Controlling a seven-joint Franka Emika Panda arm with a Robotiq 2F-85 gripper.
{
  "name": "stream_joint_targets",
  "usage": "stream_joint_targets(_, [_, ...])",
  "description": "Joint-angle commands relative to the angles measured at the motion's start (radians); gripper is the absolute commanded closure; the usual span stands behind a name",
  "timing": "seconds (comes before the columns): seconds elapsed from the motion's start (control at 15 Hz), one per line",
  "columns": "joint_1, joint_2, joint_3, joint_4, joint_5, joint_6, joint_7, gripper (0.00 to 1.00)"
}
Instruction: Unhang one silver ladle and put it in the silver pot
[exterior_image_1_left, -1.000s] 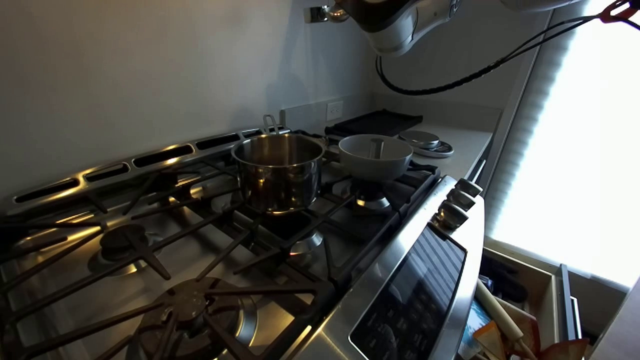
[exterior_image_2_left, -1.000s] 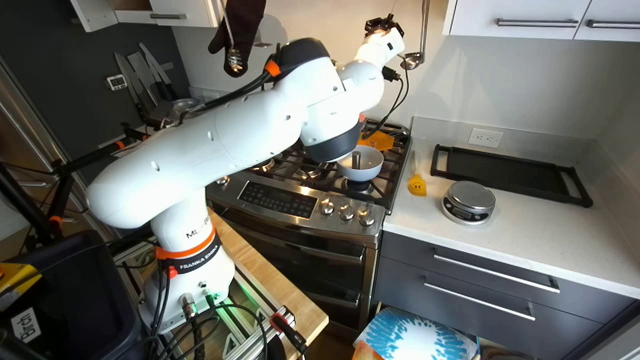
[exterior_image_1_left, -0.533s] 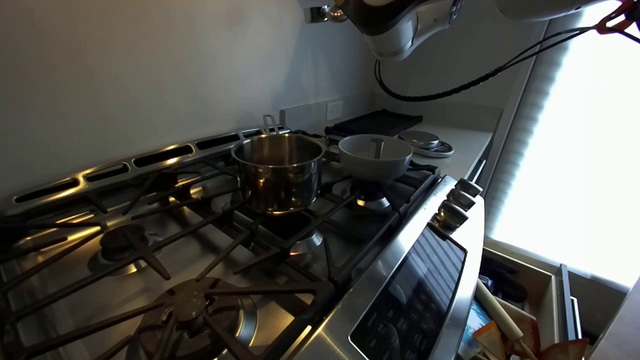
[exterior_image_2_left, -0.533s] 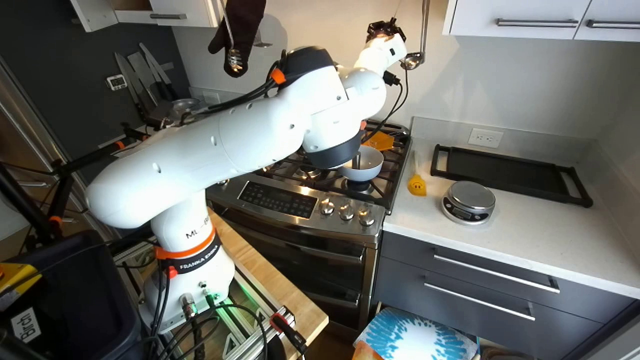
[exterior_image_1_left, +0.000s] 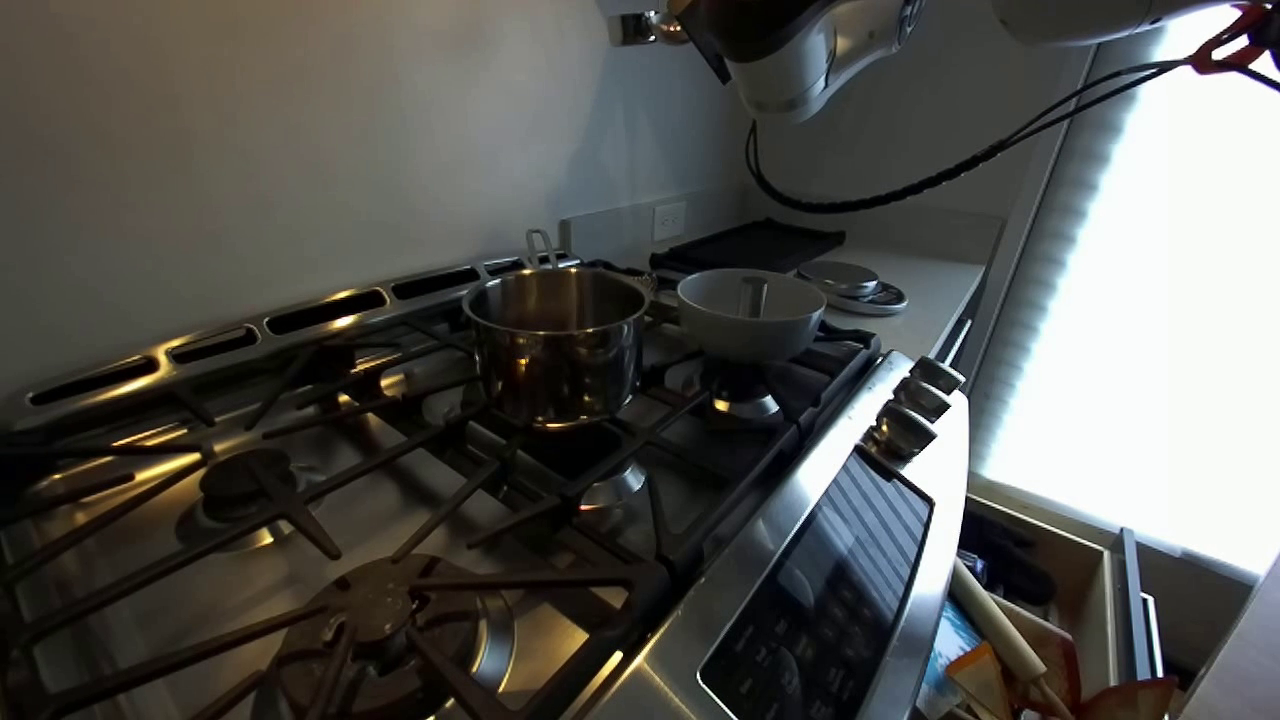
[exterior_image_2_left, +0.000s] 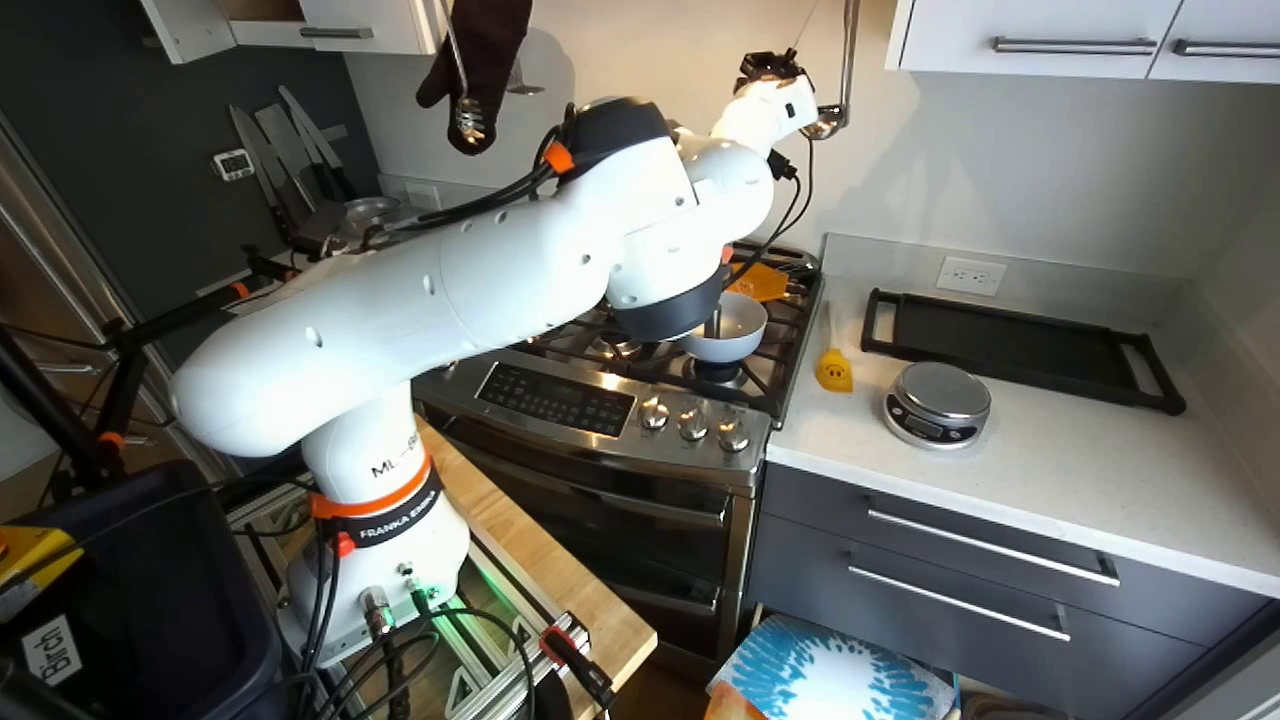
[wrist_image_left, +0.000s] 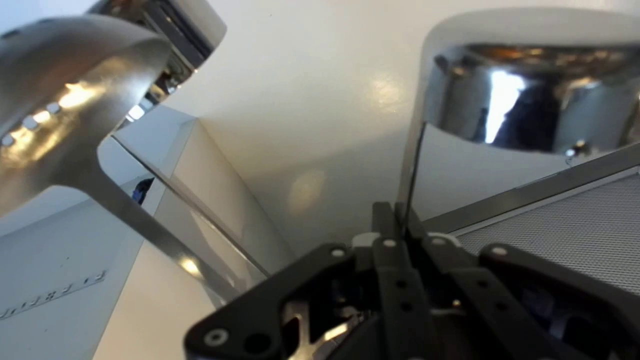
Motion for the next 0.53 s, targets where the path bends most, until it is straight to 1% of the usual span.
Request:
stream_joint_targets(0.0, [-0.023, -0.023, 0.036, -0.018, 0.015, -0.042, -0.007, 0.99])
stream_joint_targets(0.47, [-0.029, -0.031, 0.066, -0.009, -0.001, -0.083, -0.014, 0.99])
